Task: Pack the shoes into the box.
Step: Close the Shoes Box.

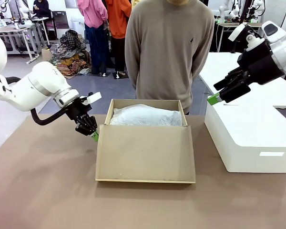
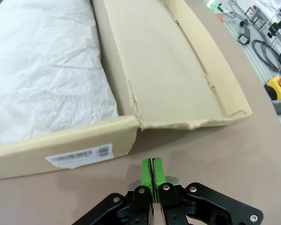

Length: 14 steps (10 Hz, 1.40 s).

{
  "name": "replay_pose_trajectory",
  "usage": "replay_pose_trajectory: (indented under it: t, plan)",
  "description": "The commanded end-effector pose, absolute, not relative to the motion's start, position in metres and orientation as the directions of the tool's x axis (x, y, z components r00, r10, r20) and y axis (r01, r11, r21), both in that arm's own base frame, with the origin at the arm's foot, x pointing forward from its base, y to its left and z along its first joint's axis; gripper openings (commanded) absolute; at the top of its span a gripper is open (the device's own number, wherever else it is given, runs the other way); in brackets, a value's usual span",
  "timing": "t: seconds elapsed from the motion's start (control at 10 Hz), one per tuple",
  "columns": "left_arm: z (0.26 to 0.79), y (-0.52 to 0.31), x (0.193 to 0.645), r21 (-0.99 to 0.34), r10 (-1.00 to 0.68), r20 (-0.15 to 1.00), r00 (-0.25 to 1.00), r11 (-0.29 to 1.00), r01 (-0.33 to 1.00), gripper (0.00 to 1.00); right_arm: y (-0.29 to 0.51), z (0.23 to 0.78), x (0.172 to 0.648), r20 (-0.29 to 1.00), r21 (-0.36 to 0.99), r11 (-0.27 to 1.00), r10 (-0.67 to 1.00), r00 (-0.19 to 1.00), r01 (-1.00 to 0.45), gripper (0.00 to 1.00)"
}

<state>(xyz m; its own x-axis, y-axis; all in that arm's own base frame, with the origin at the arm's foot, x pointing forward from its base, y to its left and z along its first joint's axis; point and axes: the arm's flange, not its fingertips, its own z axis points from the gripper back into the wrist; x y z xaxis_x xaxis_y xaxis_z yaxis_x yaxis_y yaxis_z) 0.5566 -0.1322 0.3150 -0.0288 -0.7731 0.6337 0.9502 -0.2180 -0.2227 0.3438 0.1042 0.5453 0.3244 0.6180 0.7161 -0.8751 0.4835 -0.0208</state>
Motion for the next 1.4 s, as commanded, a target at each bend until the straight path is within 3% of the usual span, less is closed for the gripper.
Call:
replay_pose_trajectory:
  t: [0.0,1.3]
  plan:
    - [0.308,-0.135,0.548,-0.206,-0.745,0.666,-0.044,-0.239,0.949,0.06,0.104,0.544,0.346,0.733,-0.015,0.465,0.607,0.306,-0.885,1.00]
    - [0.301,-0.158,0.512,-0.317,-0.708,0.705,-0.025,-0.346,0.883,0.06,0.104,0.544,0.346,0.733,-0.015,0.465,0.607,0.306,-0.885,1.00]
